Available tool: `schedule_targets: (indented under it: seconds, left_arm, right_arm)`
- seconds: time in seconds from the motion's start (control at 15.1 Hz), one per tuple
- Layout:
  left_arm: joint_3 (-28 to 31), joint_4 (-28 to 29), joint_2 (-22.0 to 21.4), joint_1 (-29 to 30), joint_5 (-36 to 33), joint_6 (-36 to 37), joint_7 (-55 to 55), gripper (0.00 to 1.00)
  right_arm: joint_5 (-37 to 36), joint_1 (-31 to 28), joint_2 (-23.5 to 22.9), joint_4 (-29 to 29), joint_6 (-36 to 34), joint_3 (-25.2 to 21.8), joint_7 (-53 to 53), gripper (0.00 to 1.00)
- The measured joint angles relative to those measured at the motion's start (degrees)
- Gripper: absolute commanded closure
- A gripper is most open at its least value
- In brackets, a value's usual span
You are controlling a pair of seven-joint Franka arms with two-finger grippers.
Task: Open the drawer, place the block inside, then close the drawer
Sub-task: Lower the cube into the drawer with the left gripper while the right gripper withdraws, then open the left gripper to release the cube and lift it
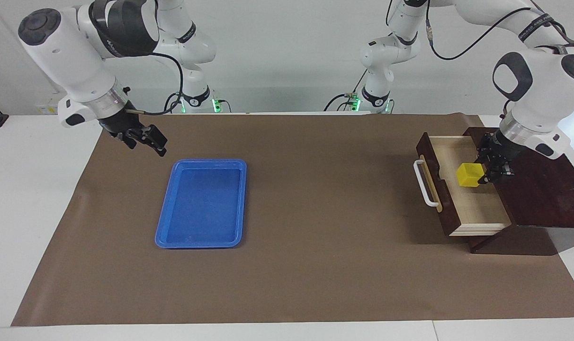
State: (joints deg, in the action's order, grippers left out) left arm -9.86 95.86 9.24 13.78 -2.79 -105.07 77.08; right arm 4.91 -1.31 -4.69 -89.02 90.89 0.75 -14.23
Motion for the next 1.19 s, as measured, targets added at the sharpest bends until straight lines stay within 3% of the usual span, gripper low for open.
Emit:
schedule_targets:
  seconds: [0.27,0.6,1.19]
  left_arm:
    - [0.0,2.9,-0.2,0.3,0.4,-2.0,3.9,1.0]
    - [-0.6,7.2,-1.4,0.2,0.8,-4.9,6.8,1.0]
    - [-0.8,11.2,-3.3,0.2,0.8,-7.2,7.0,1.0]
  right_arm:
    - [-2.2,-1.3,4.5,0.1,-3.0,0.0,13.8,0.0]
    - [-2.5,-2.1,9.3,0.0,-7.0,0.0,18.0,0.0]
    - [-6.1,-2.6,6.3,-1.5,-8.7,0.5,18.1,0.0]
